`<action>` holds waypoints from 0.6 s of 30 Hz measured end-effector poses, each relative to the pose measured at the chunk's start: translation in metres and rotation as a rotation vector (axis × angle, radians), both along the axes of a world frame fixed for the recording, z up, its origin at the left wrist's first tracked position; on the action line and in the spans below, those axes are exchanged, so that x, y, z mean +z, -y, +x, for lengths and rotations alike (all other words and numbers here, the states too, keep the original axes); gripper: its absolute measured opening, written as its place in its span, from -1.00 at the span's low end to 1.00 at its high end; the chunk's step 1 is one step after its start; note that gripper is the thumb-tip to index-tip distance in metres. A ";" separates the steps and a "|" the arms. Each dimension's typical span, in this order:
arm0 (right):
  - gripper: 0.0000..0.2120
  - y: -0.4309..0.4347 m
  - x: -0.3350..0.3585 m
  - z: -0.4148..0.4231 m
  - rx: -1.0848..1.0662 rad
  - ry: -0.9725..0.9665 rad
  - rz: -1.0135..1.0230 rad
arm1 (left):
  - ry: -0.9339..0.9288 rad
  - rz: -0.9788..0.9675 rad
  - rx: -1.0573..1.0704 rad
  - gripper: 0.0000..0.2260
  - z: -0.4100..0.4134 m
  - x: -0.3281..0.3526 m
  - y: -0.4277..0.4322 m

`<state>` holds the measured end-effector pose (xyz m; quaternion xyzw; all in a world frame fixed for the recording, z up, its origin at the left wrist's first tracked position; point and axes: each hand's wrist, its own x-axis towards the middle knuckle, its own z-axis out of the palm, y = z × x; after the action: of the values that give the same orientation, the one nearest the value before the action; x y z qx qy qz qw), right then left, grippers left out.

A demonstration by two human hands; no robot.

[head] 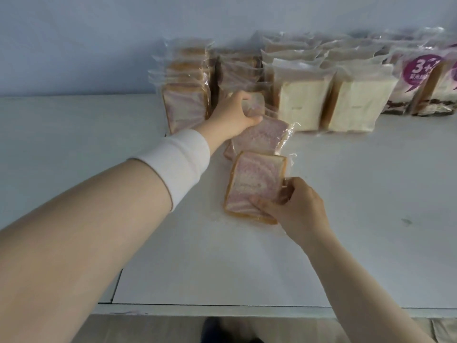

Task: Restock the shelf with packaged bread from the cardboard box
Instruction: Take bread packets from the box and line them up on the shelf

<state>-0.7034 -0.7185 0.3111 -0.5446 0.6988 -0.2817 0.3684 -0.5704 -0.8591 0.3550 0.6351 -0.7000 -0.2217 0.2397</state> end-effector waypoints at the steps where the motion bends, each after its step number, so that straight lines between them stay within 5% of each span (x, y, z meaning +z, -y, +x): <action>1: -0.45 0.001 -0.001 -0.001 -0.012 0.056 -0.021 | -0.059 0.043 -0.008 -0.38 0.001 0.002 0.001; 3: -0.49 0.004 -0.002 -0.004 -0.037 0.171 -0.078 | -0.178 0.151 -0.015 -0.37 0.003 0.007 0.002; 7: -0.55 0.018 -0.010 -0.004 -0.093 0.381 -0.170 | -0.484 0.308 -0.059 -0.76 0.015 0.017 0.001; 12: -0.51 0.054 -0.012 0.006 -0.091 0.534 -0.299 | -0.677 0.325 -0.186 -0.80 0.046 0.029 0.008; 15: -0.37 0.080 -0.012 0.015 -0.057 0.567 -0.310 | -0.651 0.324 -0.242 -0.81 0.055 0.034 0.012; 18: -0.29 0.098 -0.013 0.016 -0.089 0.312 -0.365 | -0.473 0.231 -0.246 -0.92 0.061 0.046 0.021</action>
<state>-0.6875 -0.8163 0.2980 -0.5209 0.5942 -0.4999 0.3544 -0.5090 -0.8806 0.4007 0.4993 -0.6663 -0.4694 0.2938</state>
